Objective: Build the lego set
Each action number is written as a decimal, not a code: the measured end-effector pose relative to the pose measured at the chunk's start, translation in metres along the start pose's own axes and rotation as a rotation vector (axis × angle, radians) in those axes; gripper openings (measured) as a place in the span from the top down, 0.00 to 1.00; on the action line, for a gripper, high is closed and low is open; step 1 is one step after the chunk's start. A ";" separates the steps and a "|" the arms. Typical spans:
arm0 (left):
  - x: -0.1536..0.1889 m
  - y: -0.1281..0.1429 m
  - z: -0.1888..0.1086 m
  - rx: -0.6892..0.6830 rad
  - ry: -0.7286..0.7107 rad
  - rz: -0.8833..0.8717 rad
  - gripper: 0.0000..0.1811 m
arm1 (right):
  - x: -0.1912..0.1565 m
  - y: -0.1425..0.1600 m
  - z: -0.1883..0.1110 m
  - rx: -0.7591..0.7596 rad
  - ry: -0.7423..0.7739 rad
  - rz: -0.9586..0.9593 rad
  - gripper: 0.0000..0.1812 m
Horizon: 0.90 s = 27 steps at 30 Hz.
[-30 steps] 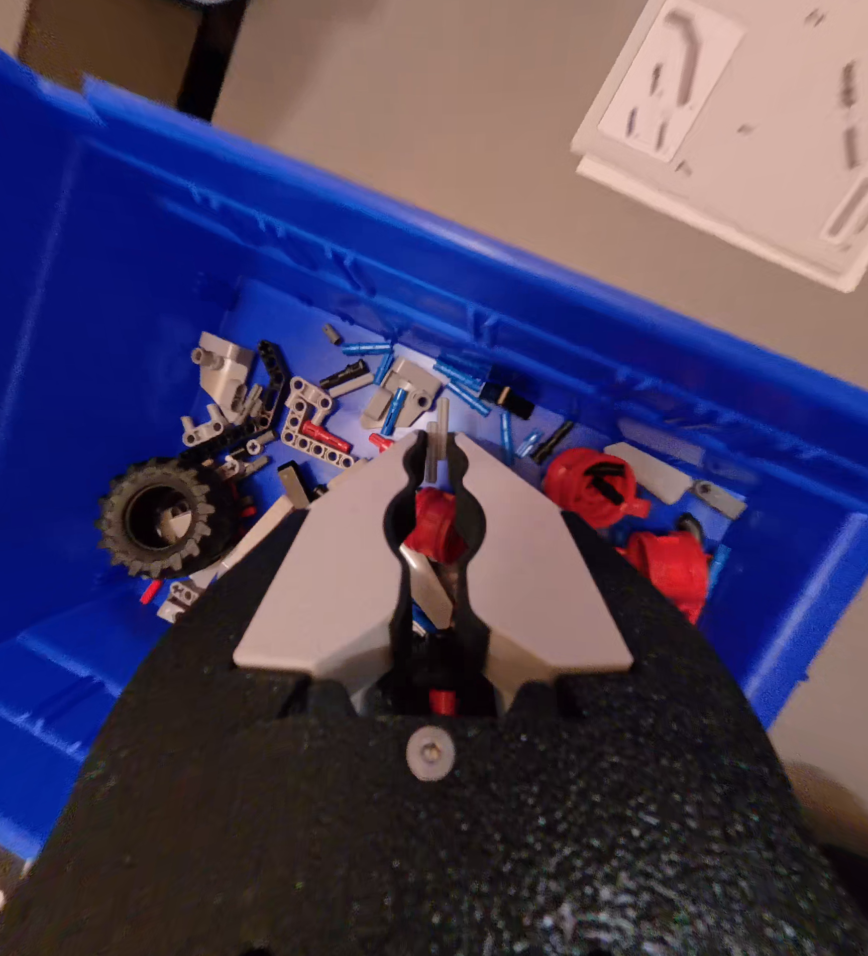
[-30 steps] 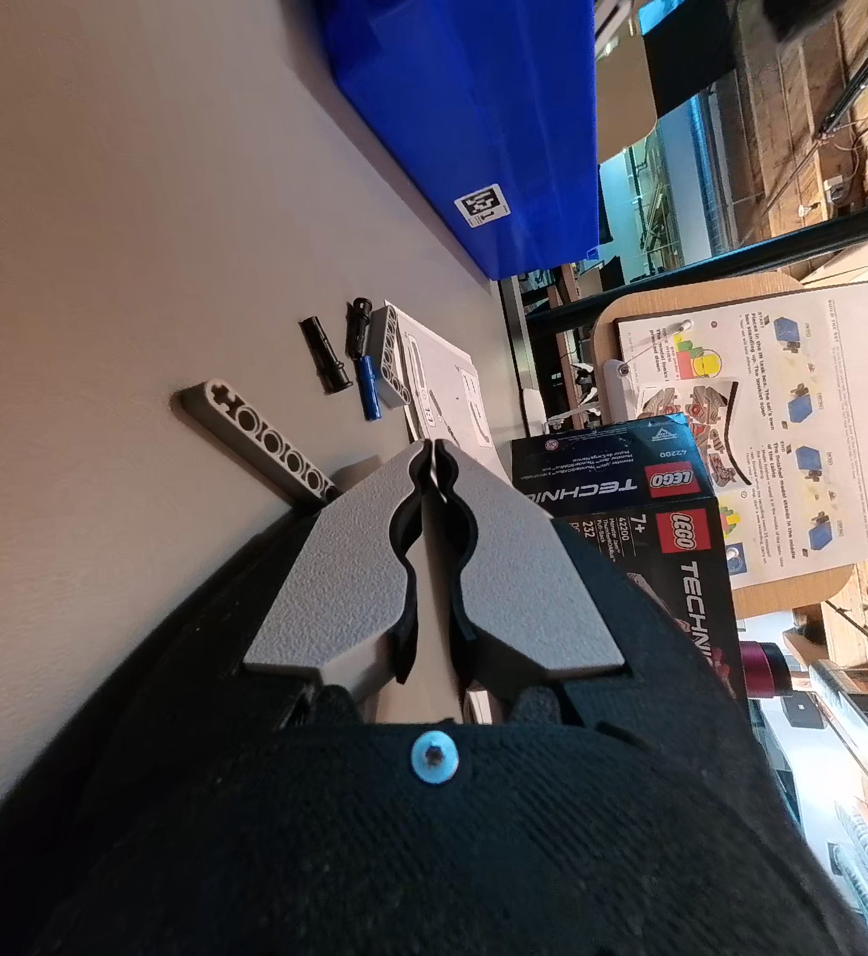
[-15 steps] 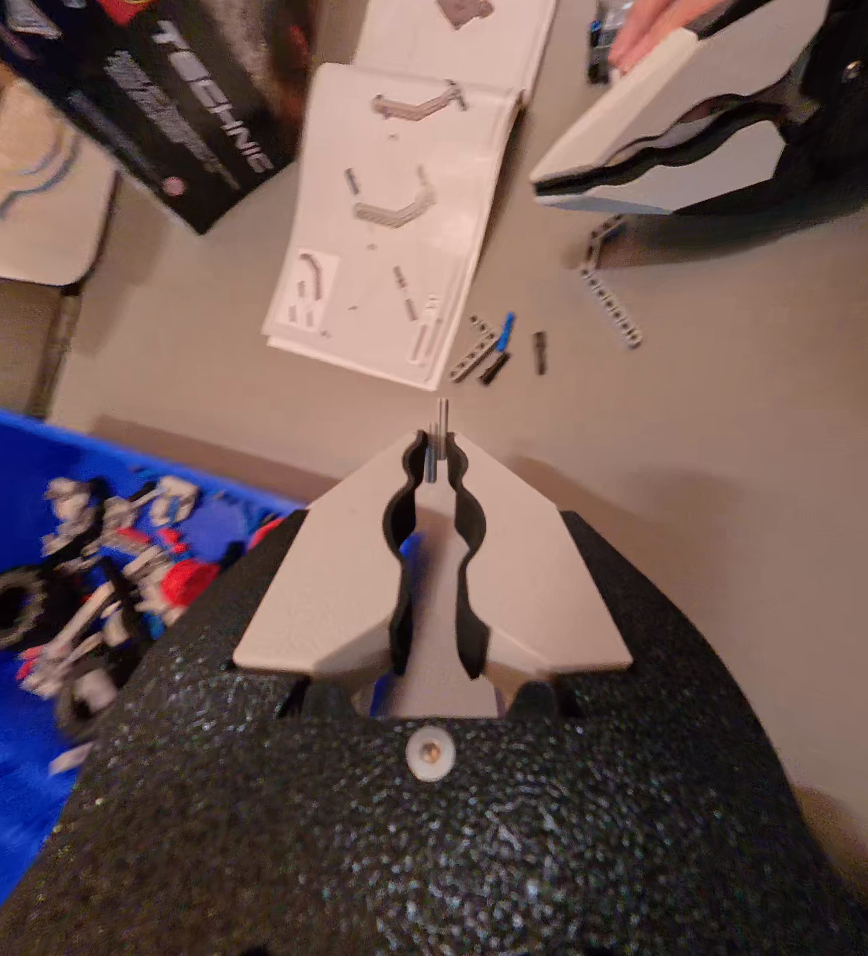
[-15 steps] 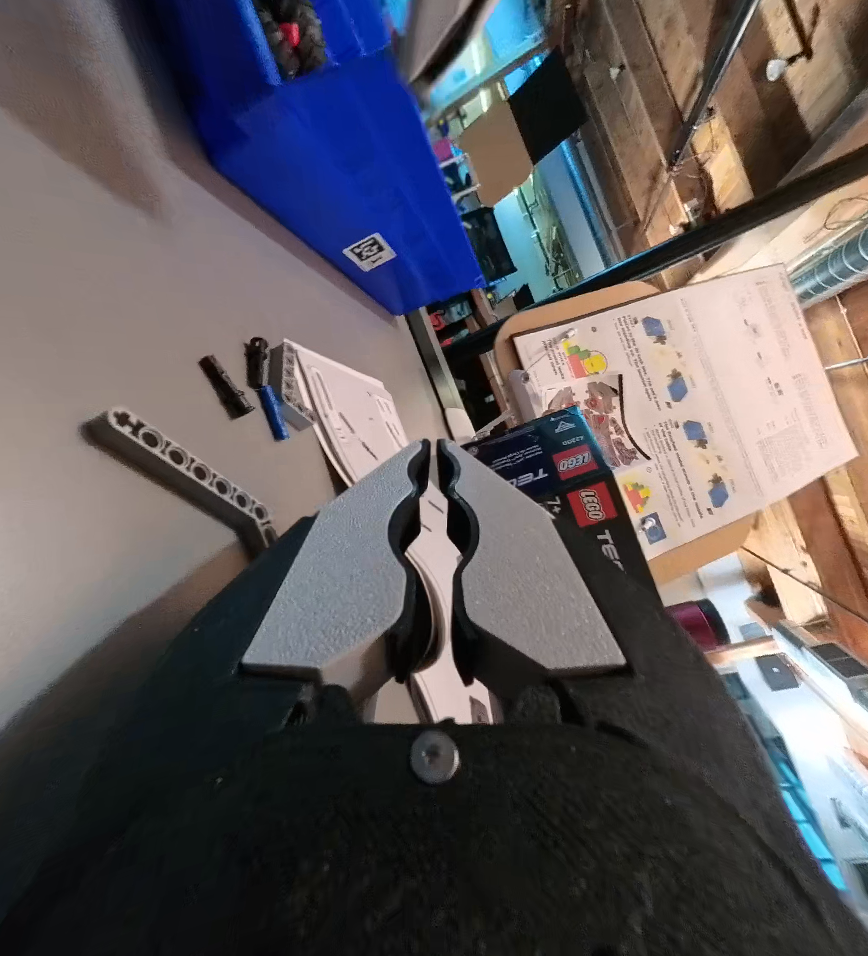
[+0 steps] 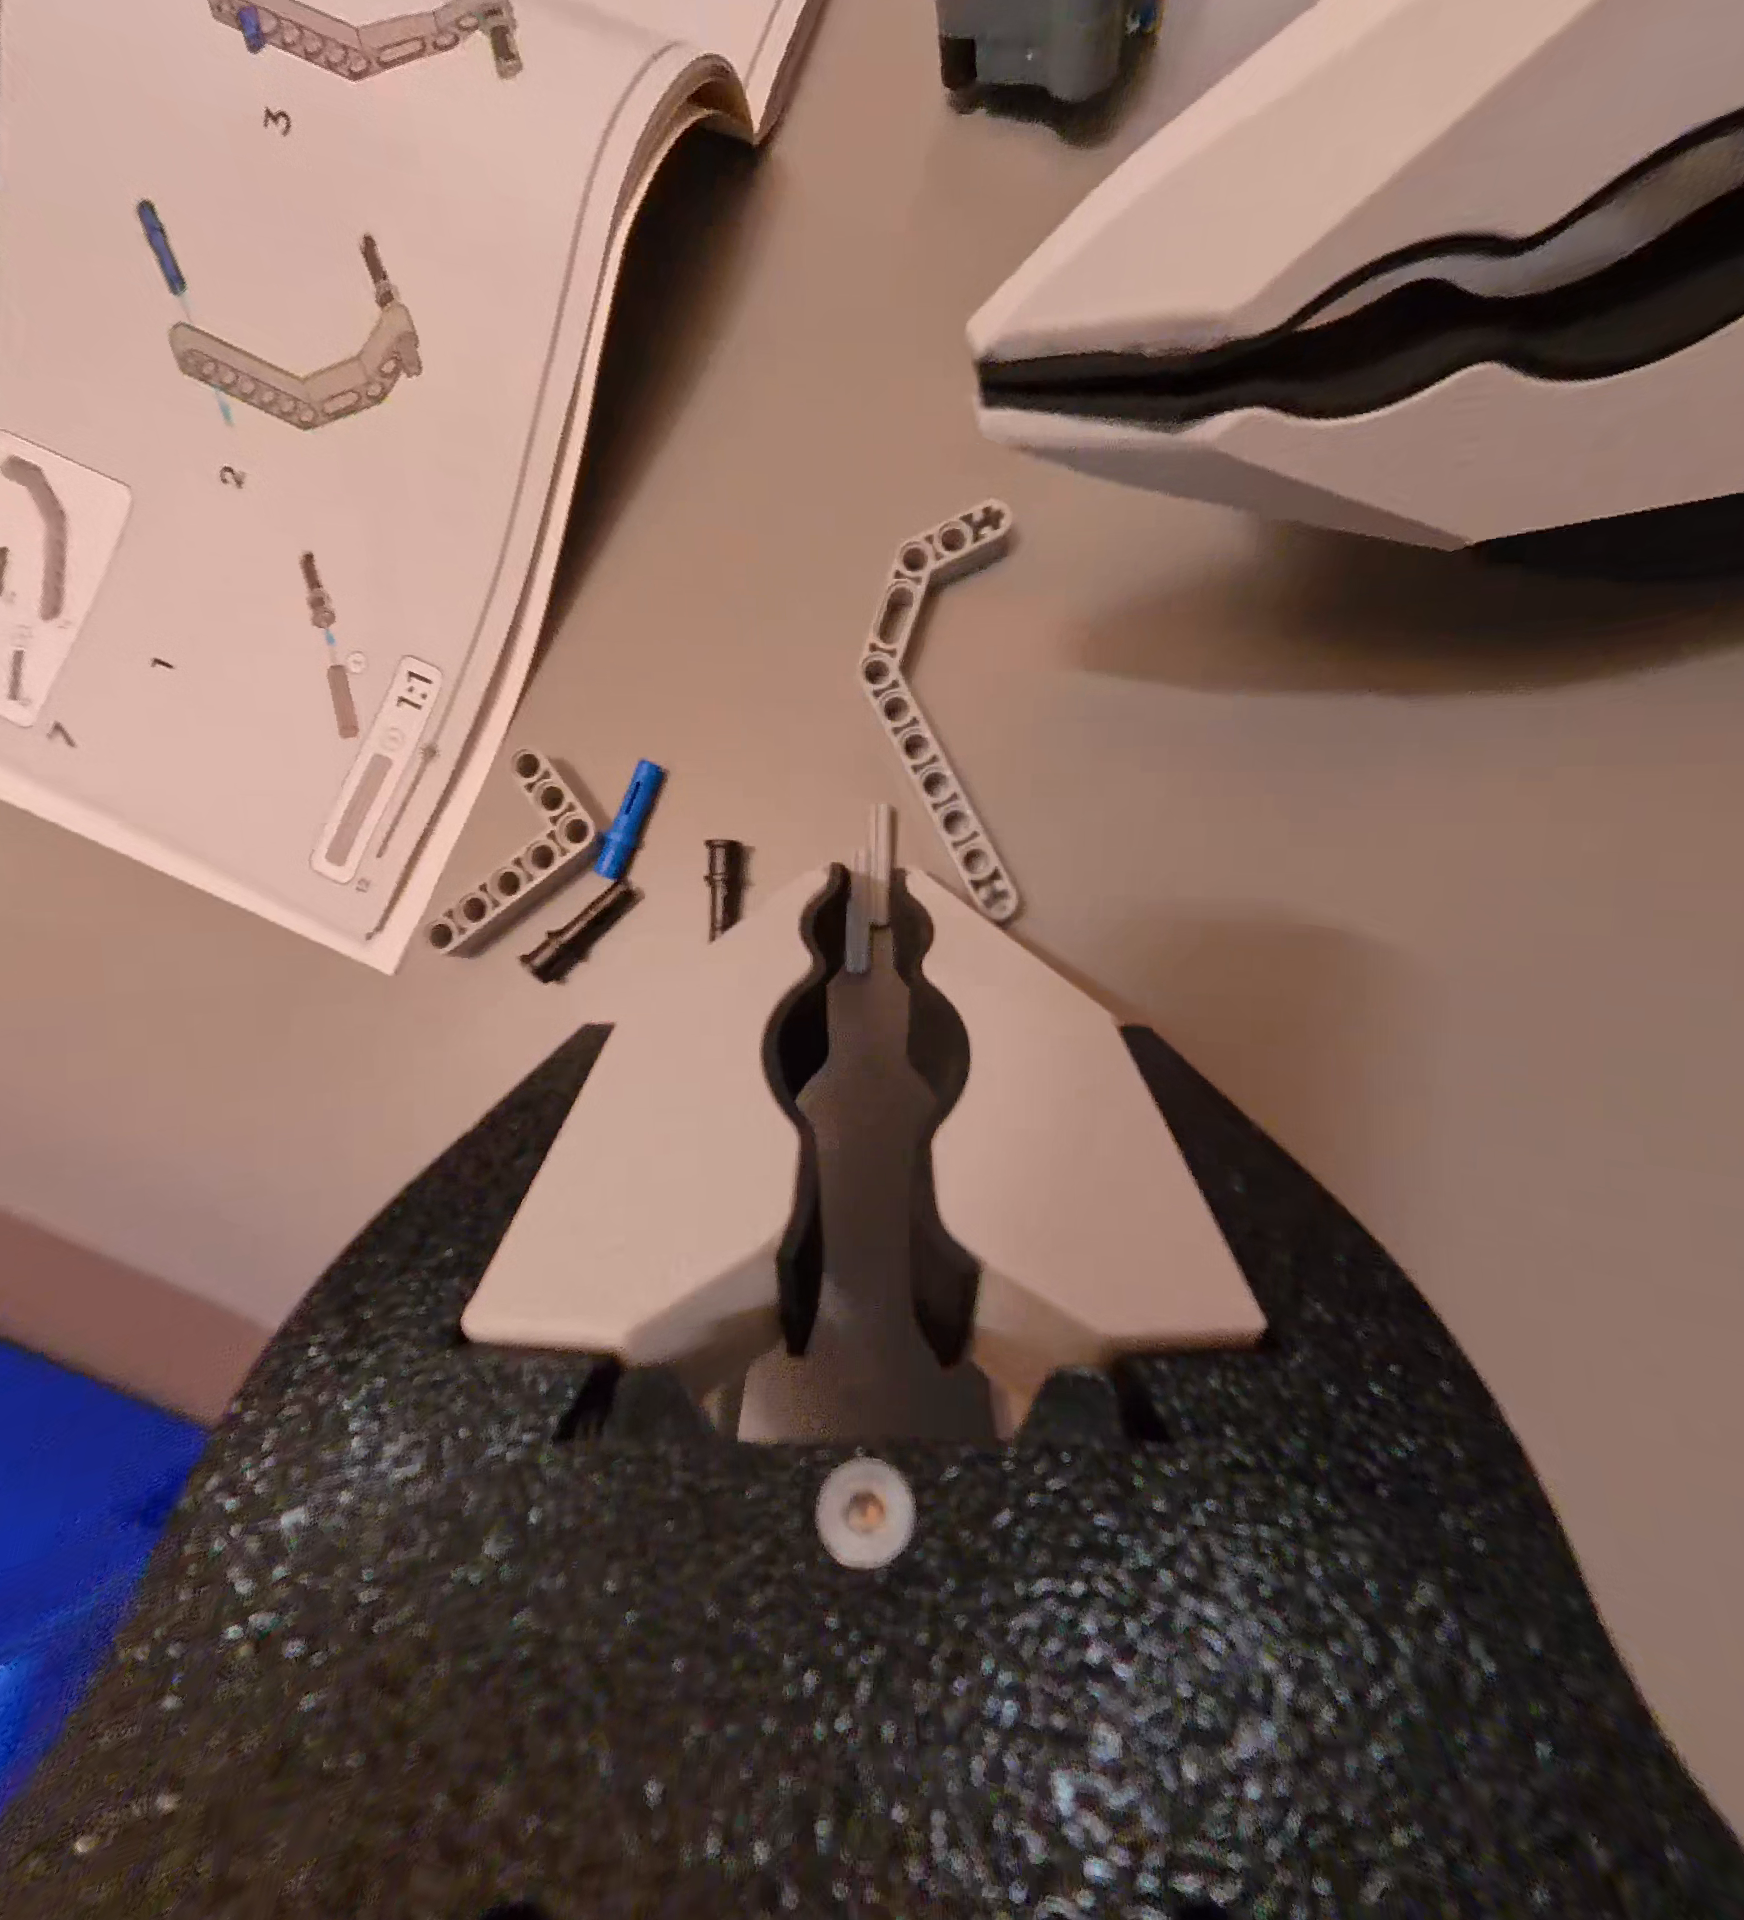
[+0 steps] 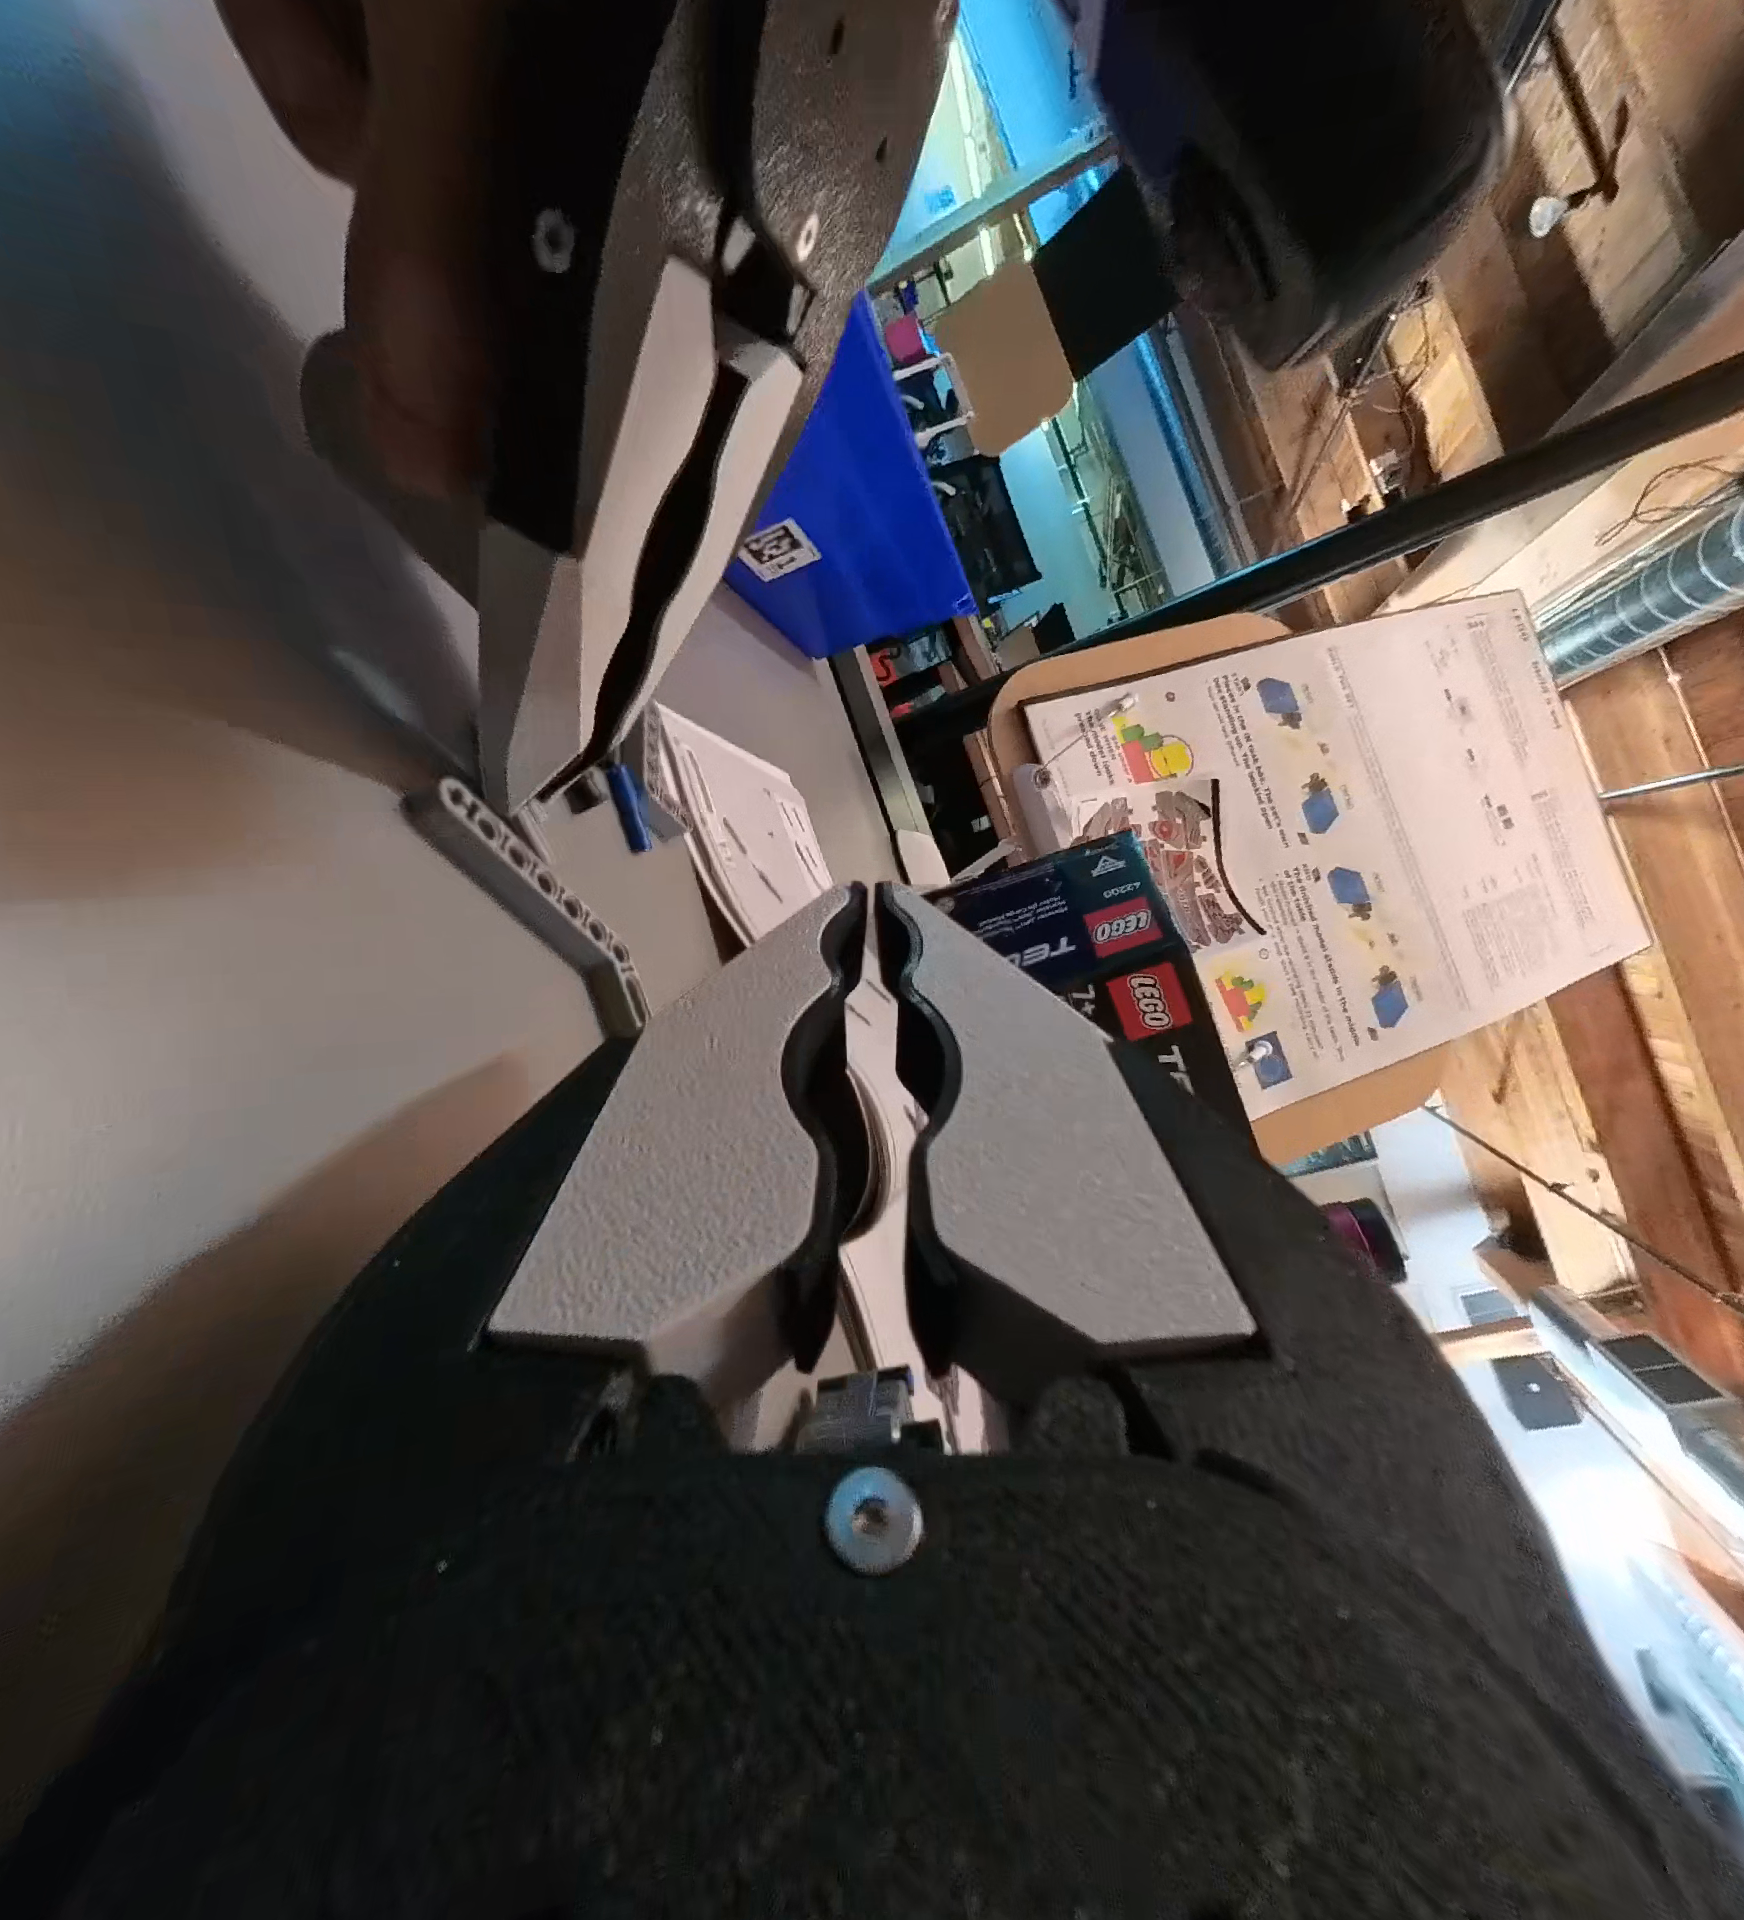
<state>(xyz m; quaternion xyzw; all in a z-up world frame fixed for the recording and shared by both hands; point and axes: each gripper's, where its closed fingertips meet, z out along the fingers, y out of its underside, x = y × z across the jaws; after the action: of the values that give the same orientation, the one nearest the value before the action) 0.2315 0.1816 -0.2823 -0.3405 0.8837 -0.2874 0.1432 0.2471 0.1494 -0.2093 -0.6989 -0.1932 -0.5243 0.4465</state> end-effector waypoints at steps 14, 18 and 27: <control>-0.058 -0.001 -0.102 0.229 -0.153 -0.208 0.92 | -0.004 0.007 -0.001 0.014 -0.051 0.133 1.00; -0.104 0.021 -0.146 0.201 -0.323 -0.259 0.93 | -0.015 0.001 -0.001 0.051 -0.120 0.149 1.00; -0.111 0.009 -0.153 0.232 -0.249 -0.203 0.94 | -0.022 -0.002 0.001 0.080 -0.151 0.151 1.00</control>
<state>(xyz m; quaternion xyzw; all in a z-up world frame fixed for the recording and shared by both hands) 0.2389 0.3261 -0.1594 -0.4421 0.7811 -0.3562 0.2599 0.2379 0.1558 -0.2280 -0.7305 -0.1941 -0.4268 0.4965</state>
